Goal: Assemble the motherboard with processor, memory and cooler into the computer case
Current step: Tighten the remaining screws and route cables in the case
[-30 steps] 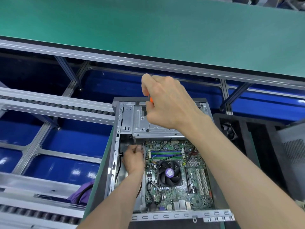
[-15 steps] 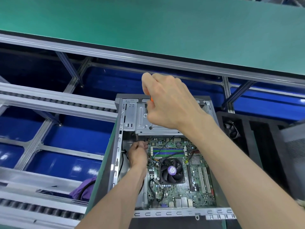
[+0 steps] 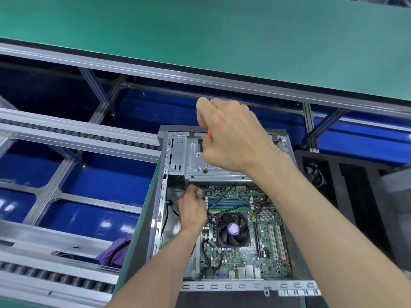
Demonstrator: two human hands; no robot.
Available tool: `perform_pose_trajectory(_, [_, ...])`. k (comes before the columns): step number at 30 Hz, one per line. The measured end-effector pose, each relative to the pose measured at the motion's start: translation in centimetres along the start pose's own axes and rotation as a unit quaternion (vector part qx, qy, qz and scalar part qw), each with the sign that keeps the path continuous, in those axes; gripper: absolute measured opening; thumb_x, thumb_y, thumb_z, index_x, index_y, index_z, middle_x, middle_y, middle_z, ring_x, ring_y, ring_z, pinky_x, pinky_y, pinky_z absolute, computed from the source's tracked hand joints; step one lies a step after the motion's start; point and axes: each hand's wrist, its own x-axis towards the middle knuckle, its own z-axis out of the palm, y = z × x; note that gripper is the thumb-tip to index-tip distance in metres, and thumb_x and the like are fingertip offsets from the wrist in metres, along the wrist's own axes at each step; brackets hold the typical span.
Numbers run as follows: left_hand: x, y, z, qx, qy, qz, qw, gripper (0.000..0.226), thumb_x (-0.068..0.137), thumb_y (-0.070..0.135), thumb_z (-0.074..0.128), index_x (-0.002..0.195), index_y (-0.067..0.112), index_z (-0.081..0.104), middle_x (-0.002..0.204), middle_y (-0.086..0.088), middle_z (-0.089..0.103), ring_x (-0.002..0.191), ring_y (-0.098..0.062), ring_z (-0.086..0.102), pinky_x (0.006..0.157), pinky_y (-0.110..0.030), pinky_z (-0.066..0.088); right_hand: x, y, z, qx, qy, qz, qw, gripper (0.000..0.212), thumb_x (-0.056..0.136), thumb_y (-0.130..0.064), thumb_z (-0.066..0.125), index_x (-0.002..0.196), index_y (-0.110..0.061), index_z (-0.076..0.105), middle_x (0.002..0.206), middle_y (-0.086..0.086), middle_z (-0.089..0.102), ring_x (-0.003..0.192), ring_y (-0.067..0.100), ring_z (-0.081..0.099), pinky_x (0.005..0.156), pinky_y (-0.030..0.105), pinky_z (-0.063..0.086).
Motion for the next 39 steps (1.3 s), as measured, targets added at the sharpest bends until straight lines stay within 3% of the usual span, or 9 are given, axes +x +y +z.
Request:
perform_pose_trajectory(3, [0.1, -0.1, -0.1, -0.171, 0.017, -0.114, 0.979, 0.015, 0.098, 0.014, 0.059, 0.088, 0.021, 0.069, 0.082, 0.002, 0.071, 0.071, -0.008, 0.063, 0.058, -0.016, 0.043, -0.2, 0.8, 0.1, 0.036, 0.033, 0.009, 0.999, 0.027, 0.069, -0.011, 0.055, 0.095, -0.013, 0.045, 0.081, 0.004, 0.054, 0.070, 0.036, 0.051, 0.059, 0.038, 0.046])
perform_pose_trajectory(5, [0.3, -0.1, -0.3, -0.330, 0.040, -0.211, 0.919, 0.014, 0.090, 0.005, 0.067, 0.087, 0.016, 0.074, 0.080, 0.001, 0.076, 0.074, -0.012, 0.071, 0.070, -0.021, 0.053, -0.4, 1.7, 0.1, 0.068, 0.060, 0.029, 0.995, 0.025, 0.069, -0.011, 0.058, 0.092, -0.014, 0.048, 0.077, 0.001, 0.056, 0.070, 0.034, 0.052, 0.062, 0.041, 0.049])
perform_pose_trajectory(11, [1.1, 1.0, -0.6, -0.465, 0.066, -0.317, 0.824, 0.009, 0.089, -0.004, 0.064, 0.093, 0.001, 0.071, 0.070, -0.007, 0.074, 0.056, -0.011, 0.069, 0.050, -0.017, 0.053, -1.3, 4.9, 0.2, 0.132, 0.097, 0.122, 0.979, 0.022, 0.073, -0.012, 0.066, 0.084, -0.020, 0.049, 0.060, -0.008, 0.048, 0.061, 0.017, 0.043, 0.068, 0.038, 0.047])
perform_pose_trajectory(16, [0.7, 1.9, -1.0, -0.615, 0.058, -0.402, 0.676, 0.010, 0.096, 0.004, 0.060, 0.104, 0.000, 0.065, 0.098, -0.016, 0.072, 0.076, -0.020, 0.076, 0.064, -0.022, 0.061, -1.9, 6.1, -0.3, 0.162, 0.106, 0.173, 0.966, 0.018, 0.073, -0.009, 0.067, 0.082, -0.018, 0.054, 0.061, -0.005, 0.052, 0.061, 0.015, 0.043, 0.066, 0.033, 0.039])
perform_pose_trajectory(20, [0.3, 2.2, -0.8, -0.688, 0.056, -0.402, 0.602, 0.011, 0.096, 0.006, 0.061, 0.104, -0.002, 0.064, 0.099, -0.016, 0.073, 0.079, -0.020, 0.075, 0.072, -0.024, 0.061, -2.1, 6.0, -1.0, 0.163, 0.118, 0.173, 0.964, 0.018, 0.072, -0.009, 0.067, 0.081, -0.018, 0.054, 0.060, -0.005, 0.052, 0.060, 0.015, 0.042, 0.064, 0.034, 0.044])
perform_pose_trajectory(25, [0.1, 2.3, -1.0, -0.721, 0.028, -0.397, 0.568, 0.011, 0.093, -0.001, 0.061, 0.105, -0.002, 0.062, 0.102, -0.016, 0.070, 0.084, -0.023, 0.074, 0.065, -0.025, 0.062, -2.5, 5.3, -0.9, 0.157, 0.110, 0.172, 0.966, 0.017, 0.075, -0.010, 0.066, 0.084, -0.018, 0.054, 0.062, -0.009, 0.049, 0.064, 0.014, 0.041, 0.073, 0.033, 0.041])
perform_pose_trajectory(31, [-0.1, 2.3, -1.1, -0.732, 0.035, -0.400, 0.551, 0.012, 0.093, -0.001, 0.061, 0.105, -0.003, 0.062, 0.105, -0.017, 0.069, 0.088, -0.023, 0.074, 0.071, -0.026, 0.062, -2.6, 5.2, -1.0, 0.158, 0.099, 0.184, 0.965, 0.018, 0.075, -0.010, 0.065, 0.084, -0.020, 0.054, 0.066, -0.009, 0.051, 0.074, 0.021, 0.043, 0.071, 0.032, 0.037])
perform_pose_trajectory(35, [-0.1, 2.4, -1.1, -0.741, 0.031, -0.400, 0.539, 0.012, 0.094, -0.001, 0.059, 0.106, -0.002, 0.061, 0.106, -0.017, 0.069, 0.083, -0.023, 0.075, 0.069, -0.027, 0.062, -2.6, 5.4, -1.1, 0.153, 0.093, 0.191, 0.965, 0.018, 0.074, -0.010, 0.064, 0.084, -0.020, 0.054, 0.066, -0.007, 0.050, 0.077, 0.019, 0.041, 0.072, 0.016, 0.033])
perform_pose_trajectory(39, [-0.2, 2.6, -1.3, -0.749, 0.025, -0.398, 0.529, 0.015, 0.095, -0.001, 0.057, 0.110, -0.002, 0.060, 0.103, -0.017, 0.070, 0.076, -0.025, 0.076, 0.061, -0.027, 0.061, -2.5, 5.5, -1.1, 0.150, 0.091, 0.190, 0.966, 0.020, 0.071, -0.009, 0.065, 0.084, -0.019, 0.054, 0.067, -0.008, 0.050, 0.076, 0.020, 0.041, 0.072, 0.013, 0.032])
